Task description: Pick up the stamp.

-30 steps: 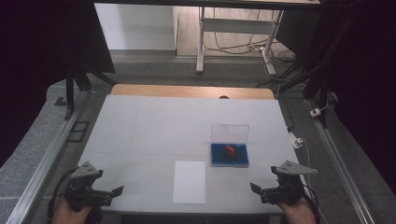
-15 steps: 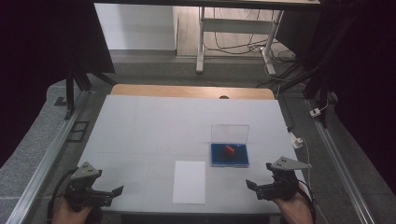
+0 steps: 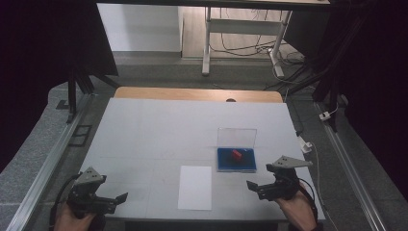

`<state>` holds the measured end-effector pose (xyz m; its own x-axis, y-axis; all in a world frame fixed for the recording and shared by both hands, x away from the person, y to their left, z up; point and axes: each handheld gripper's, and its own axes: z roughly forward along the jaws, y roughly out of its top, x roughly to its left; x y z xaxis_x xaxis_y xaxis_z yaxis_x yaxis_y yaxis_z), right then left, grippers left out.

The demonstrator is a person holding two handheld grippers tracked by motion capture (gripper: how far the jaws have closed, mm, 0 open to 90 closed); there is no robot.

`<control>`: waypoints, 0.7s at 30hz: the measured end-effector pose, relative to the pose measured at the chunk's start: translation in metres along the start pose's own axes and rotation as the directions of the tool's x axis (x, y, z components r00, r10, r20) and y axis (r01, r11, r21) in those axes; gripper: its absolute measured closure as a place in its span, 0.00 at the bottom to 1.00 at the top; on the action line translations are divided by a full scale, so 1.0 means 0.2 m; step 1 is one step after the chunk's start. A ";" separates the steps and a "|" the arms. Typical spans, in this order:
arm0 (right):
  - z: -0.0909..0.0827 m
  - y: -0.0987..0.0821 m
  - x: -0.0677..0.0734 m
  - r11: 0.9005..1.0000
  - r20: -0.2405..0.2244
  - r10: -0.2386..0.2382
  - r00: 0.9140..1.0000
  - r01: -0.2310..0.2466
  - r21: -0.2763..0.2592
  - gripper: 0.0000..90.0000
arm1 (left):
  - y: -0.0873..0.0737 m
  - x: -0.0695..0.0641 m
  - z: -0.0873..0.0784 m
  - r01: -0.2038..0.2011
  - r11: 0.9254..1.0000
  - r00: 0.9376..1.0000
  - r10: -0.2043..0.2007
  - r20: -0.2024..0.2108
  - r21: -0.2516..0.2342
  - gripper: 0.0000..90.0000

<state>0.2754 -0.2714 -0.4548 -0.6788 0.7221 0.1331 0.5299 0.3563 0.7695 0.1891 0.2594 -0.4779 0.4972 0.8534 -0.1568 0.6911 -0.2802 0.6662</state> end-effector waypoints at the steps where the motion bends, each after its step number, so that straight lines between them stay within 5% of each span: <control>1: 0.01 0.01 0.00 1.000 -0.005 -0.009 1.000 0.009 0.000 0.00 | 0.00 0.00 0.00 0.001 1.000 1.000 -0.001 0.001 0.000 0.01; 21: 0.21 0.13 -0.03 0.994 0.022 -0.075 0.997 0.073 0.077 0.00 | 0.00 0.01 0.00 0.000 1.000 1.000 -0.001 0.014 0.005 0.01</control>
<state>0.3148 -0.2416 -0.4617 -0.7051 0.7064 0.0615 0.5166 0.4523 0.7270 0.1900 0.2600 -0.4782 0.5040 0.8474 -0.1672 0.6937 -0.2819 0.6628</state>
